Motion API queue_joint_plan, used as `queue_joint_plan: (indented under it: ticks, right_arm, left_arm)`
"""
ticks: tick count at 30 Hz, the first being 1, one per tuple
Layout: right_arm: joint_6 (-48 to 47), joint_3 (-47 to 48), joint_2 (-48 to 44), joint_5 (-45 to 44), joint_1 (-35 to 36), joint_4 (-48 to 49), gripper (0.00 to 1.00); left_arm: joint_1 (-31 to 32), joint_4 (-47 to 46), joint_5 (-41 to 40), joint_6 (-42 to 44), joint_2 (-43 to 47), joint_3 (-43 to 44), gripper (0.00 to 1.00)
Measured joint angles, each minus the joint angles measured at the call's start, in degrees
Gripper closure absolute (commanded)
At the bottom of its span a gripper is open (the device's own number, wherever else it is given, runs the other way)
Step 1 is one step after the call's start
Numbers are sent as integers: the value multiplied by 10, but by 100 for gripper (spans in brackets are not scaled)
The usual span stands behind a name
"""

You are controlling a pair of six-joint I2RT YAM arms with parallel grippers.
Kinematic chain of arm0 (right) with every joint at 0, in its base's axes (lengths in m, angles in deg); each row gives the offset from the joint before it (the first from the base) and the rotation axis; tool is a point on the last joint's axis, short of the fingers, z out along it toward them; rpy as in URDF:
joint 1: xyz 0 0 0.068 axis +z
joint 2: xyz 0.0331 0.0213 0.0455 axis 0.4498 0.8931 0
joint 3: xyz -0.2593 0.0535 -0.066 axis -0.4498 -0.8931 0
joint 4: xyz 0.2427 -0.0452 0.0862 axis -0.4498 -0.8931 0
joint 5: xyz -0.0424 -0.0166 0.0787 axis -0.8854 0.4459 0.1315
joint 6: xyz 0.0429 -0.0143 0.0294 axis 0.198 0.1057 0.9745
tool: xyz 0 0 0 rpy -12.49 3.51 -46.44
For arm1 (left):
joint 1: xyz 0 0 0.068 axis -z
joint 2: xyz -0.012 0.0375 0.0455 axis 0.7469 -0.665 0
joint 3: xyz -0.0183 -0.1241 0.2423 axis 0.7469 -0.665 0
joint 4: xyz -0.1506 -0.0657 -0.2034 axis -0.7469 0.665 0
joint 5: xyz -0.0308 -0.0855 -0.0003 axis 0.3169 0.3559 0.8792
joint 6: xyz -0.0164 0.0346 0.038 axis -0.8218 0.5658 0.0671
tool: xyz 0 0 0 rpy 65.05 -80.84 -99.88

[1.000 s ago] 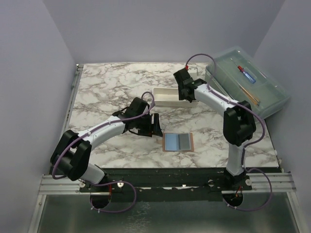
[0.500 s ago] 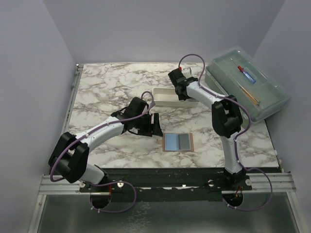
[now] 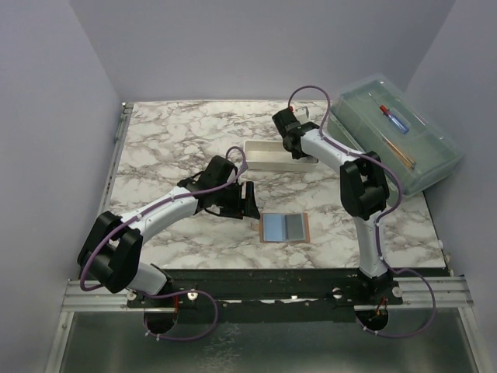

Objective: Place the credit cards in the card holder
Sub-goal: Pick up the credit card from the storage box.

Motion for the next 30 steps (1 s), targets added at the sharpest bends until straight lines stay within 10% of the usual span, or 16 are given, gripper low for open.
queue_joint_plan:
  ticks: [30]
  right_arm:
    - [-22, 32, 0, 14, 1, -9, 98]
  left_arm:
    - [0, 8, 0, 9, 0, 0, 28]
